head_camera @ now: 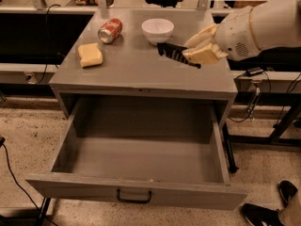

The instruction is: Place rxbar chocolate into top drawer

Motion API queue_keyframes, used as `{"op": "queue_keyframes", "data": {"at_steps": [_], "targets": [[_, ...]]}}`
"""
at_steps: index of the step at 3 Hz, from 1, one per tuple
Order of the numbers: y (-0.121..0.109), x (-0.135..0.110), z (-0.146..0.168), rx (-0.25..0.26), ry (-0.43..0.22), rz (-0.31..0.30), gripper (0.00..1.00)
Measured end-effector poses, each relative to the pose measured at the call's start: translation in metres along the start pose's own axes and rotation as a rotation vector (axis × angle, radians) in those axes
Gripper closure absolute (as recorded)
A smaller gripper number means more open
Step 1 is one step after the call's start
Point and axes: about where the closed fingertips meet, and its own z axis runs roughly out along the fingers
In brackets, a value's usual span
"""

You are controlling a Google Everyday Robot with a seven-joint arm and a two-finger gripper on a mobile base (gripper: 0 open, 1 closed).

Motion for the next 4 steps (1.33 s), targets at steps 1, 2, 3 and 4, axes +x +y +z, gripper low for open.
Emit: {"op": "queue_keyframes", "data": {"at_steps": [1, 2, 3, 4], "targets": [[0.032, -0.019, 0.005, -0.117, -0.082, -0.14, 1.0], [0.063, -0.007, 0.038, -0.252, -0.072, -0.176, 1.0], [0.084, 0.022, 0.075, -0.318, 0.006, -0.181, 1.0], [0.095, 0.062, 0.117, -0.327, 0.138, -0.174, 1.0]]}}
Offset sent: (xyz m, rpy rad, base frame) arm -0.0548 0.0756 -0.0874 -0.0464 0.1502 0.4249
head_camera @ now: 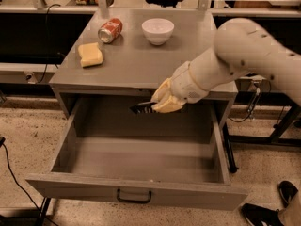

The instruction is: Place rxbar chocolate into top drawer

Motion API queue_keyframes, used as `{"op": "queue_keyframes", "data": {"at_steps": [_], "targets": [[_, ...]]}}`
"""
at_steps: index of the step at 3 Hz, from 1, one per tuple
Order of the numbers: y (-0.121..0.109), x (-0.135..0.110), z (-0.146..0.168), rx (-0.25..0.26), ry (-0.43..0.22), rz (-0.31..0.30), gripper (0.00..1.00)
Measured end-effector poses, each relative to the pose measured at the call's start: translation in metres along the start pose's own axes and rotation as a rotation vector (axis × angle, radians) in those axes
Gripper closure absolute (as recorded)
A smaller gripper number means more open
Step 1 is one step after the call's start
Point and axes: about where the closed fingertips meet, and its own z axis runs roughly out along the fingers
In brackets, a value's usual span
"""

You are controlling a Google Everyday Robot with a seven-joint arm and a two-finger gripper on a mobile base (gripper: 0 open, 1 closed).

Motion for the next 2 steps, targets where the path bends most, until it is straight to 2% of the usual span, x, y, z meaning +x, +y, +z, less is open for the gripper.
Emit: {"op": "queue_keyframes", "data": {"at_steps": [1, 2], "targets": [[0.0011, 0.0277, 0.0378, -0.017, 0.142, 0.031, 1.0], [0.0002, 0.0304, 0.0425, -0.018, 0.167, 0.037, 1.0]]}}
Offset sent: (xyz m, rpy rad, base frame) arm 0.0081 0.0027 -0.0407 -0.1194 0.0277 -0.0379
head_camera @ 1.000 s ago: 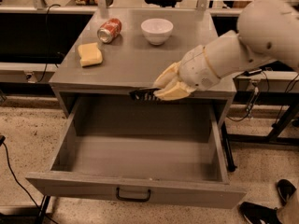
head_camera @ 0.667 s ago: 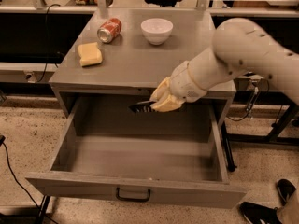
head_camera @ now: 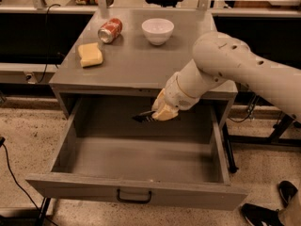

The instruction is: Place rxbar chocolate into top drawer

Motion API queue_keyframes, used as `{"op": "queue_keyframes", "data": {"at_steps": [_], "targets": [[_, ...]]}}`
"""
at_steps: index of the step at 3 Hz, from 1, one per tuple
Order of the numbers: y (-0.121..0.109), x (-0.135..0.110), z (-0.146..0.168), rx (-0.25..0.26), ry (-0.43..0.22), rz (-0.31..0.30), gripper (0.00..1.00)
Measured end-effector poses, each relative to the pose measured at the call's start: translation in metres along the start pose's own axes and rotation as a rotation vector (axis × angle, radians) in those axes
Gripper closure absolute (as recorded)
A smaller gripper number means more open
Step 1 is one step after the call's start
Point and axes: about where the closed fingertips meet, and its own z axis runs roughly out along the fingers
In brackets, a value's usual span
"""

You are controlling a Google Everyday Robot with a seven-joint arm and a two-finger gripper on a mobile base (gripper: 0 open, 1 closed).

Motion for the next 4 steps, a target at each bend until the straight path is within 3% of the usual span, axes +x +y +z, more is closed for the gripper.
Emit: {"op": "queue_keyframes", "data": {"at_steps": [1, 2, 3, 4], "targets": [[0.011, 0.005, 0.016, -0.04, -0.011, 0.025, 1.0], [0.038, 0.006, 0.041, -0.078, -0.036, 0.078, 1.0], [0.06, 0.007, 0.061, -0.089, -0.065, 0.129, 0.82], [0.061, 0.007, 0.062, -0.09, -0.064, 0.126, 0.59]]}}
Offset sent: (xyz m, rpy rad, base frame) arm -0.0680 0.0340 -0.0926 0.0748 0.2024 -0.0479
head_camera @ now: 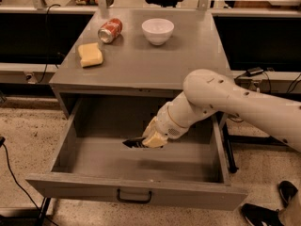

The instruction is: Place rxbar chocolate into top drawer

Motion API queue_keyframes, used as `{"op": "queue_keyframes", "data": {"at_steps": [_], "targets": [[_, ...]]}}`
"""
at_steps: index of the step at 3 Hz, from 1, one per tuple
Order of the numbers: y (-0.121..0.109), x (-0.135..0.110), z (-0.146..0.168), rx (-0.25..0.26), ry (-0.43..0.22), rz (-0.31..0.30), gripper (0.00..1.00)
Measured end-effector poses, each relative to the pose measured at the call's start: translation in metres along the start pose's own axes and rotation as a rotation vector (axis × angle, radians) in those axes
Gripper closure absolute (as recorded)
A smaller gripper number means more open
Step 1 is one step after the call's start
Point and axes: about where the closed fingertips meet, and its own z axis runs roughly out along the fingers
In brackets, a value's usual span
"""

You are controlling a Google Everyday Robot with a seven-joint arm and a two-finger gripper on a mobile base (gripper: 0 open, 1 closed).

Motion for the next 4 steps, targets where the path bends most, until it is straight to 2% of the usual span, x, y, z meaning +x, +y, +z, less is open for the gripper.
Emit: {"op": "queue_keyframes", "data": {"at_steps": [2, 3, 4], "targets": [[0.0015, -0.0011, 0.0017, -0.004, 0.001, -0.003, 0.12], [0.0021, -0.0015, 0.0023, -0.006, 0.001, -0.005, 0.0], [0.004, -0.0038, 0.0006, -0.021, 0.003, -0.022, 0.0]]}}
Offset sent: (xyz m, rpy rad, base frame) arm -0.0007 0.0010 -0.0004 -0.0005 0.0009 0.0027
